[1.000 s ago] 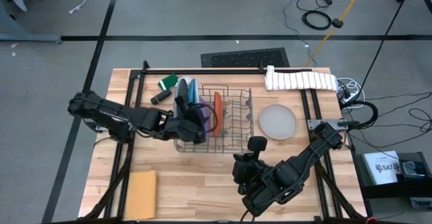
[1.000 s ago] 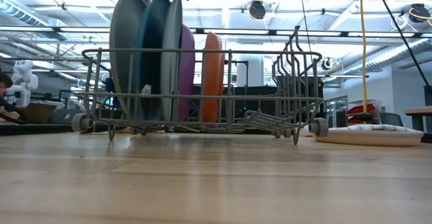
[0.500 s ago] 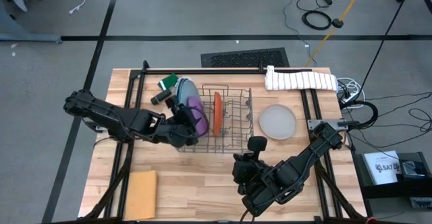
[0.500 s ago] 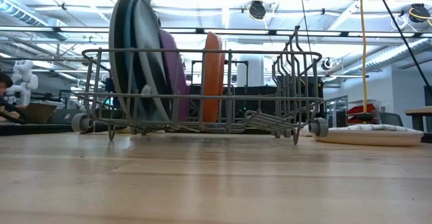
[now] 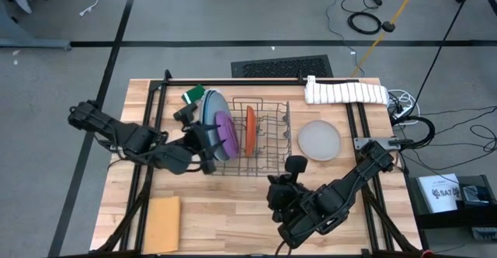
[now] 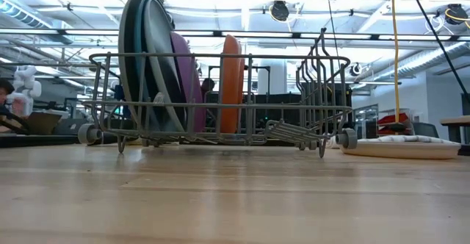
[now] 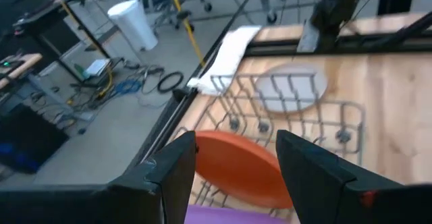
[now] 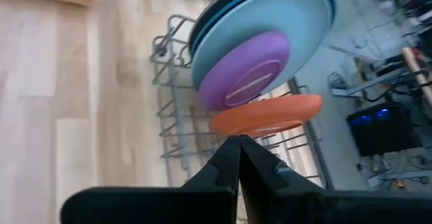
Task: Sort dishes
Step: Put the white plate into the green dish rack
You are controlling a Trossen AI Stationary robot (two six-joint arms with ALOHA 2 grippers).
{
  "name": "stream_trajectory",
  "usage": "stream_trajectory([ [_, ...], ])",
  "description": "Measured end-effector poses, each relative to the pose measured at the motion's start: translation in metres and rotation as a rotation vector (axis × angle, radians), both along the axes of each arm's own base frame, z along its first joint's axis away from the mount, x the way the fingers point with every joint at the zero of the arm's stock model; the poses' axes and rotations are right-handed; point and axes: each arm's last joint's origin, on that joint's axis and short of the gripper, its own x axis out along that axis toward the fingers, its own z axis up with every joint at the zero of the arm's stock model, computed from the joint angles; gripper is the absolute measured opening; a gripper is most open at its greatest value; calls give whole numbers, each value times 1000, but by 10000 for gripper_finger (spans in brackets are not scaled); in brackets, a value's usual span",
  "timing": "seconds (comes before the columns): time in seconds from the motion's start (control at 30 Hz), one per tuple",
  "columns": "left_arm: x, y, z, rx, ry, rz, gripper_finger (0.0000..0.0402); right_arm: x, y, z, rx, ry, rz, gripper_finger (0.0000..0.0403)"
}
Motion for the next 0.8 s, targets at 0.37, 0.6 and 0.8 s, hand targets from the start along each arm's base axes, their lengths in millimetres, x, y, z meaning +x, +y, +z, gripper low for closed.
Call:
stream_trajectory([
  [0.37,-39,-25,21,31,-138,-73,207,26,-22,3,-26,-15,14,0],
  [0.6,-47,-33,-6,5,-166,-148,207,32,-17,5,-20,-3,107,0],
  [0.8,-48,-35,-13,-18,-311,-352,207,43,7,6,38,-56,306,0],
])
